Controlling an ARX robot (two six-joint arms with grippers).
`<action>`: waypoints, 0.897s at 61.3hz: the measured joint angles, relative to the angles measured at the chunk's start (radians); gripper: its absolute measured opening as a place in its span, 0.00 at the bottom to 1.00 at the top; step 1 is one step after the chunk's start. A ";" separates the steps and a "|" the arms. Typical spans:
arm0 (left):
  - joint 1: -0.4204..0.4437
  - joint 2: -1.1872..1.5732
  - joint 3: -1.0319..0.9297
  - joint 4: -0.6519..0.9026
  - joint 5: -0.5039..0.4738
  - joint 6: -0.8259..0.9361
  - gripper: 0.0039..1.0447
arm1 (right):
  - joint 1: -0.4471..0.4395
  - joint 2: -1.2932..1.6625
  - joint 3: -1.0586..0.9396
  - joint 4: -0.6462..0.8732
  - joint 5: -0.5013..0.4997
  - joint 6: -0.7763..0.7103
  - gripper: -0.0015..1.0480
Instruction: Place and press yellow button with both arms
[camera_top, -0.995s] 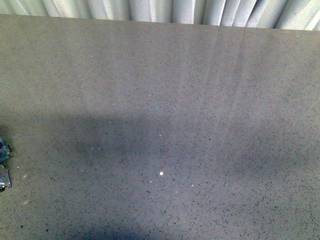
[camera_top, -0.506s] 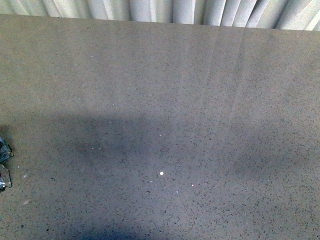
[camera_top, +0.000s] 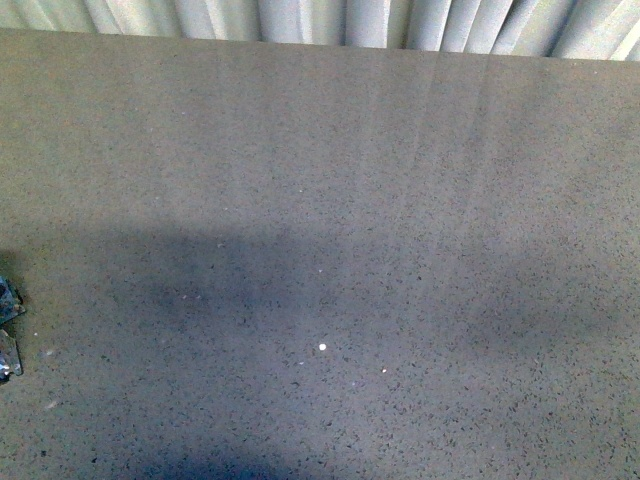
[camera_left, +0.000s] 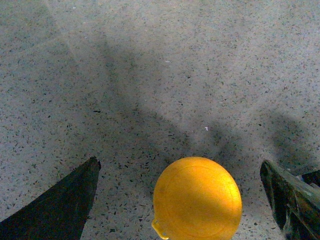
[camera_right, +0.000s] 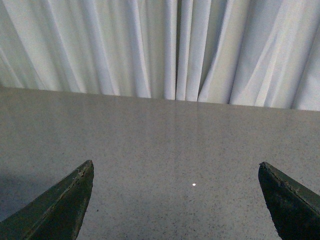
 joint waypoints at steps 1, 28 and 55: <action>0.001 0.002 0.000 0.001 0.001 0.001 0.91 | 0.000 0.000 0.000 0.000 0.000 0.000 0.91; 0.012 0.059 0.025 0.033 0.007 0.022 0.91 | 0.000 0.000 0.000 0.000 0.000 0.000 0.91; 0.011 0.140 0.042 0.081 -0.001 0.025 0.89 | 0.000 0.000 0.000 0.000 0.000 0.000 0.91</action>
